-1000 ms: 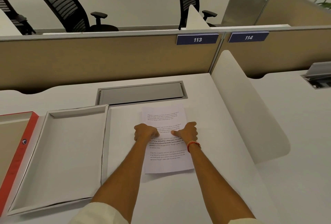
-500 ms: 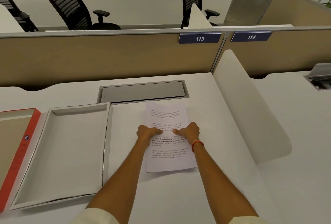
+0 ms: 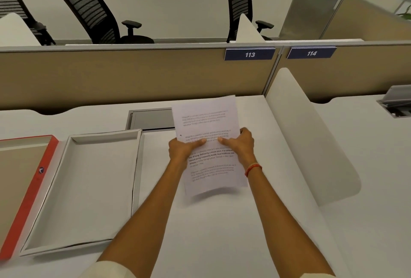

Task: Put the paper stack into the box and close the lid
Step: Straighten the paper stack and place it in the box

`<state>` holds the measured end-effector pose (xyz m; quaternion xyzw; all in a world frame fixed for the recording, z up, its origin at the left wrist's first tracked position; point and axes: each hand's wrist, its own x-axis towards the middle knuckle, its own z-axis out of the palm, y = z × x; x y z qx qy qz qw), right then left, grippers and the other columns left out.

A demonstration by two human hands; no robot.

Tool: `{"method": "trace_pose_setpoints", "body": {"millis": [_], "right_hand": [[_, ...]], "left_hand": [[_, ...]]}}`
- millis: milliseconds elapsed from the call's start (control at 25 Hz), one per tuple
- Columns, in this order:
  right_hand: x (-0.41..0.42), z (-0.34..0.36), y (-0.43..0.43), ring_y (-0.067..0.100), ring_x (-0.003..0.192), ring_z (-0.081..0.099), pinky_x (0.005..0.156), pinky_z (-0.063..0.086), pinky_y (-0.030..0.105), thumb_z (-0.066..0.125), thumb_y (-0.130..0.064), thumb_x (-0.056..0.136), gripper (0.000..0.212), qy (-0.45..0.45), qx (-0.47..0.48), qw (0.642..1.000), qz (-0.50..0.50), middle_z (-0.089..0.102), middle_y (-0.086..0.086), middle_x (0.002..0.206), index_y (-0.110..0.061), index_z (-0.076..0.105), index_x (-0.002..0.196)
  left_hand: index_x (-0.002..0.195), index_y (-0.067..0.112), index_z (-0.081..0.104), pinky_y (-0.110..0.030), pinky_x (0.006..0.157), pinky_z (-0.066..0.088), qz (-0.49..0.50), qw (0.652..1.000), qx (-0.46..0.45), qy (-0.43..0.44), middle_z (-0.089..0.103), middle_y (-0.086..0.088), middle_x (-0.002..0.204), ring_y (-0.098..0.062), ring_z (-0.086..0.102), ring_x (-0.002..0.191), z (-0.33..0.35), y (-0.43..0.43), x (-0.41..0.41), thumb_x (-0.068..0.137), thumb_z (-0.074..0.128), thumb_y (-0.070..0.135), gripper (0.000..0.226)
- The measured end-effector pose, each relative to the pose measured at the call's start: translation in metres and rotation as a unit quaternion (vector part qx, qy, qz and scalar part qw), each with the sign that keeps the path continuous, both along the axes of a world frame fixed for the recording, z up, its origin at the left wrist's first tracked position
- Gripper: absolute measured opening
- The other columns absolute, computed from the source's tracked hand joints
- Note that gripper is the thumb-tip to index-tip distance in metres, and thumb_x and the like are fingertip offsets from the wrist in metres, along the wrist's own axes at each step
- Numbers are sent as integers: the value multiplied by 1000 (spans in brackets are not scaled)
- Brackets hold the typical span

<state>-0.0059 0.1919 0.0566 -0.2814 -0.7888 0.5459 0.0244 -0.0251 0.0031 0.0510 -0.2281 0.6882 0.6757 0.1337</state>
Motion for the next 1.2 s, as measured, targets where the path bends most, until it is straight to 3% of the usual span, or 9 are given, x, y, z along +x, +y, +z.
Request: {"method": "trace_pose_setpoints", "body": {"millis": [120,240,400,600,680,760,960,1080,1200], "right_hand": [[0,17,1,23,88,71,64,61,29,94,-25,56,60,77,-60,995,-7,69,1,98,-13,57,103],[8,19,1,16,87,72,64,62,28,94,-13,53,54,161,-98,982,-3,73,-5,94,-20,67,99],[22,10,3,7,83,74,61,60,22,93,-7,55,54,208,-119,971,5,75,-14,88,-31,70,98],[33,-3,4,10,84,73,70,64,28,93,-8,56,54,199,-112,973,11,75,-14,90,-32,70,99],[36,-10,4,14,89,72,74,64,31,93,-7,56,57,192,-115,975,15,75,-9,96,-24,69,104],[35,-12,5,17,93,71,76,63,32,92,-8,58,59,189,-115,975,27,74,-4,100,-17,67,111],[34,-14,15,18,98,69,77,60,26,89,-13,65,61,185,-114,972,88,72,-4,107,-22,63,119],[37,-16,17,16,98,69,75,59,22,90,-15,65,62,181,-118,970,108,71,-9,108,-30,61,119],[37,-15,16,12,97,69,74,58,19,89,-18,68,61,185,-115,970,107,70,-14,107,-34,60,119]], "left_hand": [[102,18,69,-41,66,64,12,995,21,99,76,-2,98,-23,75,80,17,0,0,46,96,31,63],[102,21,72,-27,67,62,12,980,18,197,76,4,97,-18,73,84,22,-4,6,50,95,29,58],[98,34,71,-21,69,60,-16,965,5,262,74,11,95,-11,73,86,23,-7,17,58,92,22,46],[96,36,69,-36,80,59,-11,970,10,243,74,0,101,-24,72,94,6,-7,28,58,92,22,47],[95,36,69,-38,82,59,-11,973,2,232,74,2,99,-22,72,93,-1,-7,30,57,93,21,47],[97,35,68,-36,82,58,-20,974,-9,226,73,6,97,-18,71,91,-3,-9,28,58,92,24,48],[122,28,57,-19,73,57,-95,968,-39,229,67,11,108,-15,67,96,-5,-23,20,63,89,26,67],[124,23,55,-35,83,58,-107,969,-44,219,67,3,113,-20,66,100,-9,-31,16,63,89,21,70],[122,24,56,-40,85,58,-112,970,-42,210,68,2,113,-20,66,100,-11,-33,13,63,89,19,67]]}}
